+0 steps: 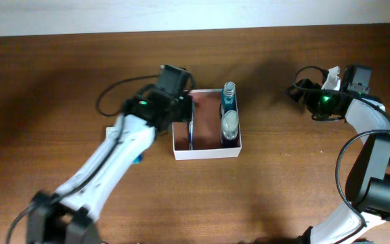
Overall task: Pack container
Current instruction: 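Release the toothbrush and move the left gripper back over the toothpaste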
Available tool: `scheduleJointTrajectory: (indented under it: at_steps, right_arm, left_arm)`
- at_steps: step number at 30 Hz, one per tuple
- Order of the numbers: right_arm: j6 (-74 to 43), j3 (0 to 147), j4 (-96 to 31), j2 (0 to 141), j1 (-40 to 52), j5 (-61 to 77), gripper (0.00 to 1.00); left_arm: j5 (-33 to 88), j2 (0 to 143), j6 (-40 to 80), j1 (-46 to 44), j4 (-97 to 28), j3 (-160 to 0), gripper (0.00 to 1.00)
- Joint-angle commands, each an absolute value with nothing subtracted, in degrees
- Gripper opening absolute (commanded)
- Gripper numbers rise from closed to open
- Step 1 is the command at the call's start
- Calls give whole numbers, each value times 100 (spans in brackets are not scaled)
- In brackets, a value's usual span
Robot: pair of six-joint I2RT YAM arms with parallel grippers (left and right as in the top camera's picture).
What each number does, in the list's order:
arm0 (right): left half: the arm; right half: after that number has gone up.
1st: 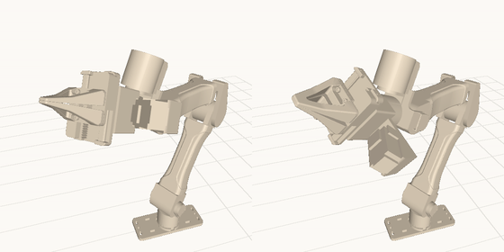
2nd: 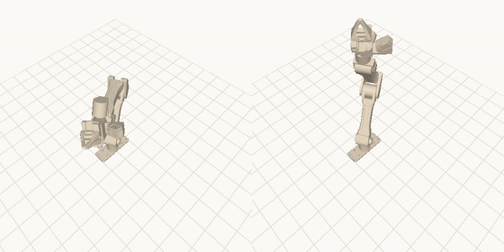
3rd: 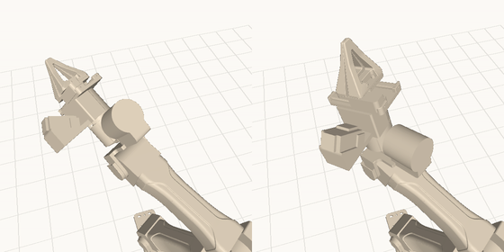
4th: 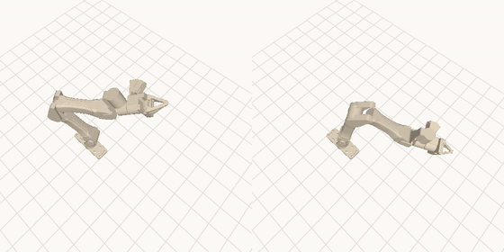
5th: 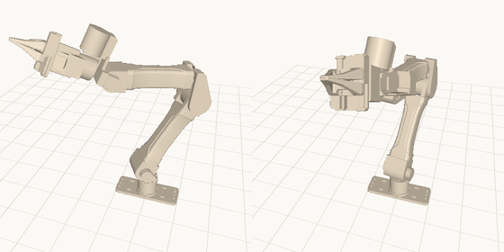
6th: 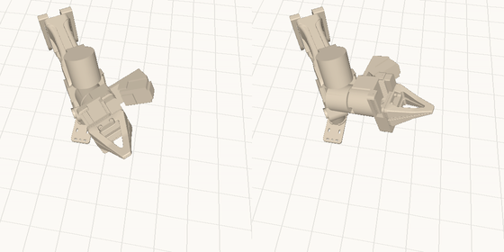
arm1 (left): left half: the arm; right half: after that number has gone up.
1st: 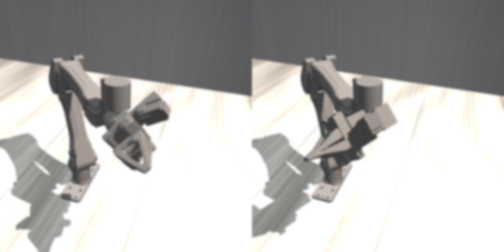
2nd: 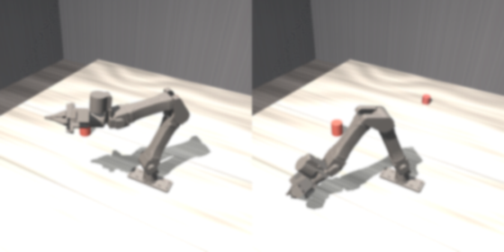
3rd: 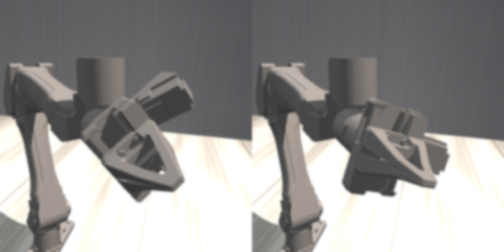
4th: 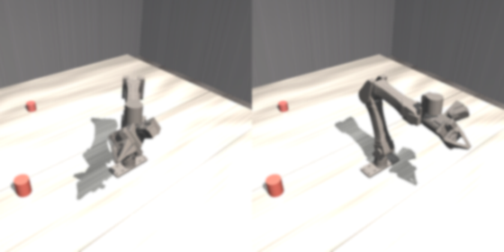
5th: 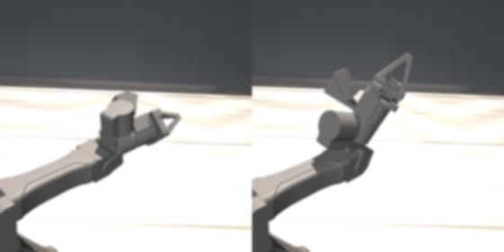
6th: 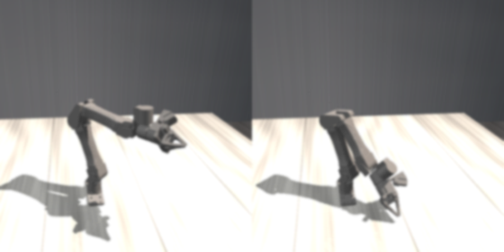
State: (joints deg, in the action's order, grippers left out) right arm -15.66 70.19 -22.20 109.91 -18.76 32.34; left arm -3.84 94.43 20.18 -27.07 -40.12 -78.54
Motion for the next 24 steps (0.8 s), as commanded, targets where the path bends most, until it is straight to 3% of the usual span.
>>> scheduleJointTrajectory:
  at_steps: [1,6,12,24]
  right_arm:
    - [-1531,7013,-2202,11006,-1881,3205,98]
    - [-1531,7013,-2202,11006,-1881,3205,98]
    - [-1531,7013,-2202,11006,-1881,3205,98]
    - [-1531,7013,-2202,11006,-1881,3205,98]
  left_arm:
    - [-587,8993,1872,-2235,-4471,-7944,29]
    - [-587,9091,1874,-1662,-5124,-7861,31]
    - [-587,9498,1874,-1299,-4884,-7395,31]
    - [-801,10617,1876,-1192,-4845,-7354,31]
